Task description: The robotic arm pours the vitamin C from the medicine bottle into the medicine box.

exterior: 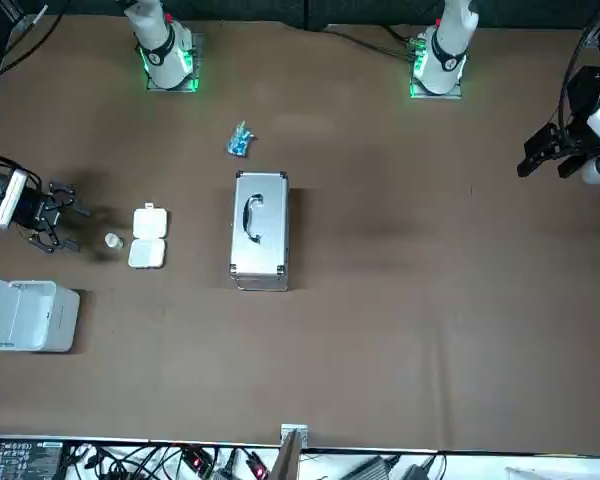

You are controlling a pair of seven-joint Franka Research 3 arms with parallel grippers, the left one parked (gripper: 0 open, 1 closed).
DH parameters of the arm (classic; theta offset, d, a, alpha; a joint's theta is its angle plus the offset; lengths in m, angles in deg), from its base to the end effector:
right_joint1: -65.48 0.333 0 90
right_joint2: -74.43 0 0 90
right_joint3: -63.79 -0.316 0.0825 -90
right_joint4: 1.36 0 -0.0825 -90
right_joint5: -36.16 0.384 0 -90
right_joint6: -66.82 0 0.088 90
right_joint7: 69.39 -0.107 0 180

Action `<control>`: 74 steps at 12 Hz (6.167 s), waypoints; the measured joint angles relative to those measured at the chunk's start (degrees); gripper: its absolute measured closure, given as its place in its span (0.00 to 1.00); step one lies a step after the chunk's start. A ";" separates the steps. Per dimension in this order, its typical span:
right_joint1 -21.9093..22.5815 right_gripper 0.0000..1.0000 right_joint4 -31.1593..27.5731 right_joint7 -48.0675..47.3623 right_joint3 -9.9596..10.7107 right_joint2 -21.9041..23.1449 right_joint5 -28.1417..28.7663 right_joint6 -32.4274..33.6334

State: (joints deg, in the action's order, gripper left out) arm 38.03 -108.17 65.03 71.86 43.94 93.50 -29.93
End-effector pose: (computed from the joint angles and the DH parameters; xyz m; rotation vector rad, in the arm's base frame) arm 0.5221 -0.2689 0.2257 -1.8642 -1.2960 -0.9610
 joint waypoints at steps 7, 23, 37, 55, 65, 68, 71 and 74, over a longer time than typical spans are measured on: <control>-2.68 0.00 -0.87 5.21 0.00 -7.48 3.02 1.47; -5.58 0.00 -0.38 20.41 -0.08 -15.39 13.03 8.24; -5.49 0.00 1.23 20.34 -0.70 -18.81 18.29 8.30; -5.14 0.39 1.71 20.28 -1.25 -19.04 17.55 8.26; -4.80 0.57 2.08 19.99 -1.25 -19.04 16.28 7.97; -4.76 0.57 2.10 19.99 -1.24 -19.04 16.21 7.97; -4.56 0.57 2.18 19.99 -1.24 -19.02 16.04 7.98; -3.19 0.57 2.23 19.73 -1.30 -18.66 15.91 7.26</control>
State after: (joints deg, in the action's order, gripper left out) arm 34.84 -105.94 84.76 70.56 25.27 109.40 -22.68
